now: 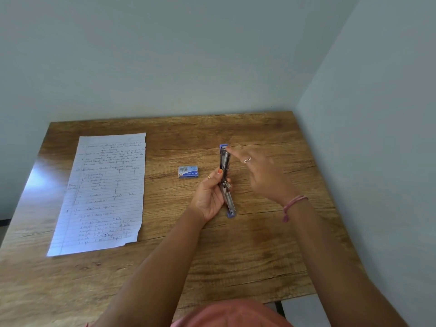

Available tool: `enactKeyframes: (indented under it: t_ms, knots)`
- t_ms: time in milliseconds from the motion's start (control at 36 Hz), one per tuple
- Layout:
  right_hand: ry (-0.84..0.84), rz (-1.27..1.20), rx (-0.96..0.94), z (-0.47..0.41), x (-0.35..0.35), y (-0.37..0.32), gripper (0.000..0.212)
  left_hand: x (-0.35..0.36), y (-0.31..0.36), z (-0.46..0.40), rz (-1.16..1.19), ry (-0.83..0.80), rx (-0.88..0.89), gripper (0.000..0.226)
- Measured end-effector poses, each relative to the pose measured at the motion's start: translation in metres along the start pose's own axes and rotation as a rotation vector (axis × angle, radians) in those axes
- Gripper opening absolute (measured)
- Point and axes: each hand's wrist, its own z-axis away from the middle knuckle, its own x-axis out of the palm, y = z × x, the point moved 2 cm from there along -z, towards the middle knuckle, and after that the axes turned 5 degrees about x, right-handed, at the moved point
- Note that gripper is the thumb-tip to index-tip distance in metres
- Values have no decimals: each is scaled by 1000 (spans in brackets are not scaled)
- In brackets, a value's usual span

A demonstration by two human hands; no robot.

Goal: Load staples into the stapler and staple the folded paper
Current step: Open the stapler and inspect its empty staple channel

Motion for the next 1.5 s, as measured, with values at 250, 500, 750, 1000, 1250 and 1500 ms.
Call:
enactKeyframes:
  t_ms: [250,500,750,1000,1250,1500]
  knots:
    - [385,-487,45,-2,-7,2,73,-1,0,0,11,16,22,23]
    - [225,-216,-98,3,-16,-5,70,2,1,2,-18,2,21,35]
    - [-40,4,-5,1,-6,-4,72,2,3,2,-1,-1,18,28]
    - [51,-112,9,0,-1,0,59,4,4,3,-8,14,21,30]
    - [143,-75,-21,-3,-7,-2,55,4,4,2,-6,24,16,26]
    - [-37,36,4,-6,-1,-1,62,4,4,0,-1,13,-38,42]
